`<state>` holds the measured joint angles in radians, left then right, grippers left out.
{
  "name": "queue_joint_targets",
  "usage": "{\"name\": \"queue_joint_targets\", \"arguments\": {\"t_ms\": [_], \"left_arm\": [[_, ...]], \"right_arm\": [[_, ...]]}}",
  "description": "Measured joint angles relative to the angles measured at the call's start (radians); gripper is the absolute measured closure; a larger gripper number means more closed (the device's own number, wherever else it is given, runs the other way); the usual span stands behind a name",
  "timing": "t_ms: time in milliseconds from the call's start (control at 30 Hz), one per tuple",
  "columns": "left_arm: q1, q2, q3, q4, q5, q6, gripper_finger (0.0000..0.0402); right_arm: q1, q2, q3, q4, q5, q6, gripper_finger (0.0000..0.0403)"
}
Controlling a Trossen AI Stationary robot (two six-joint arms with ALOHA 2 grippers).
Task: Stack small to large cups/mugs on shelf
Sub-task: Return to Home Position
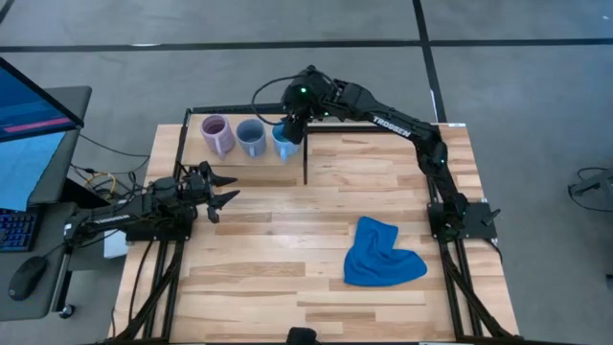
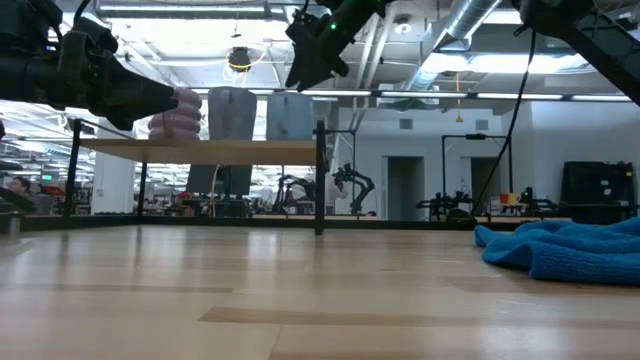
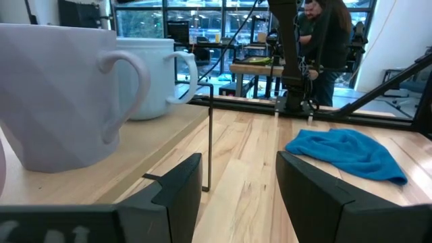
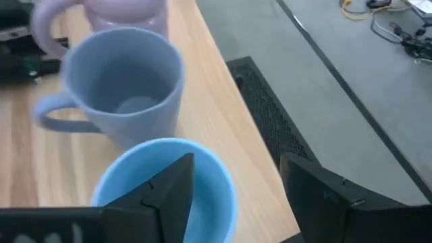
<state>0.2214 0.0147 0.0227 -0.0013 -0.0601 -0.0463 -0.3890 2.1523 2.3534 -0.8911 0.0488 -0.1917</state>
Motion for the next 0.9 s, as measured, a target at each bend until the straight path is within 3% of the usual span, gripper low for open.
{"name": "queue_joint_targets", "arguments": {"t_ms": [133,733,900], "left_arm": [[0.0,0.0,0.0,0.0,0.0,0.0,0.0221],[0.0,0.0,0.0,0.0,0.0,-0.001,0.0221],[0.0,0.0,0.0,0.0,0.0,-0.001,0.0221]], "right_arm": [[0.013,-0.034,0.004,-0.006,0.001,0.002,0.0161],[0.046,-0.062,0.002,-0.414,0.044,0.026,0.0161],[0.067,-0.13,0.001,-0.499,0.042,0.038,0.0161]]}}
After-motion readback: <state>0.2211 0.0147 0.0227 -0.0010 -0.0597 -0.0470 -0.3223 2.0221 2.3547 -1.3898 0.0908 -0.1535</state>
